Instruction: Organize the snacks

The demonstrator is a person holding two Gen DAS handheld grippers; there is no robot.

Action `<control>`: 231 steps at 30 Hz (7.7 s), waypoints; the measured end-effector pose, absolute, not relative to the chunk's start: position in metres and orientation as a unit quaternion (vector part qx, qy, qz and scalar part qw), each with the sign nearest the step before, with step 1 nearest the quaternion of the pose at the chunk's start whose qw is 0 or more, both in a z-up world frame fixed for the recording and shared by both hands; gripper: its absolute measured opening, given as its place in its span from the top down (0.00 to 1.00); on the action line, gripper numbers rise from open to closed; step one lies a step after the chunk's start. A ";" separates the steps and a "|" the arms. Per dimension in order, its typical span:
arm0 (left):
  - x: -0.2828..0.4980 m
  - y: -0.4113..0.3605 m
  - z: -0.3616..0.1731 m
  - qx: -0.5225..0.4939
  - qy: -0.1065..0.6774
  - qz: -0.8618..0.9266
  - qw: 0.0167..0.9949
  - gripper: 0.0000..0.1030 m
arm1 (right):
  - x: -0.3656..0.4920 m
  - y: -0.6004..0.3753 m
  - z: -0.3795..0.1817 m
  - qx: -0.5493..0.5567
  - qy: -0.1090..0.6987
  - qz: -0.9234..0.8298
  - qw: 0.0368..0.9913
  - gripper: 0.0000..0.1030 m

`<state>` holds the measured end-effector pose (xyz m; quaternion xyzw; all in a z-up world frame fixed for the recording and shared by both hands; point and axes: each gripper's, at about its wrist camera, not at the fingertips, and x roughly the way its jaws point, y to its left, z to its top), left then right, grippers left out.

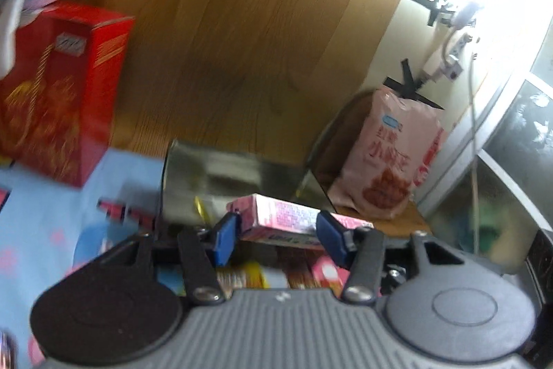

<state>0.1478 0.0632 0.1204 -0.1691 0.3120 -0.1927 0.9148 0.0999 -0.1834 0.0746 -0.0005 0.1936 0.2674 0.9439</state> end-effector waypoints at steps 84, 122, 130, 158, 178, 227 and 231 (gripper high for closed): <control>0.236 0.067 0.084 -0.175 0.371 -0.211 0.887 0.48 | 0.188 -0.173 0.078 0.020 0.262 0.284 0.922 0.59; 0.002 0.120 0.021 -0.255 0.370 -0.228 0.864 0.36 | -0.023 -0.187 -0.007 0.151 0.353 0.384 0.840 0.77; -0.035 0.146 0.025 -0.280 0.356 -0.222 0.863 0.35 | -0.048 -0.192 0.002 0.163 0.321 0.423 0.832 0.72; -0.066 0.151 -0.006 -0.312 0.397 -0.266 0.821 0.42 | -0.056 -0.193 -0.018 0.116 0.337 0.467 0.809 0.78; -0.066 0.131 0.003 -0.270 0.406 -0.270 0.830 0.48 | -0.076 -0.148 -0.015 -0.063 0.279 0.441 0.851 0.76; 0.038 0.096 0.030 -0.215 0.392 -0.282 0.849 0.39 | 0.056 -0.210 0.009 0.139 0.297 0.370 0.869 0.66; -0.004 0.107 0.023 -0.224 0.381 -0.263 0.858 0.40 | 0.040 -0.181 0.006 0.104 0.301 0.384 0.867 0.68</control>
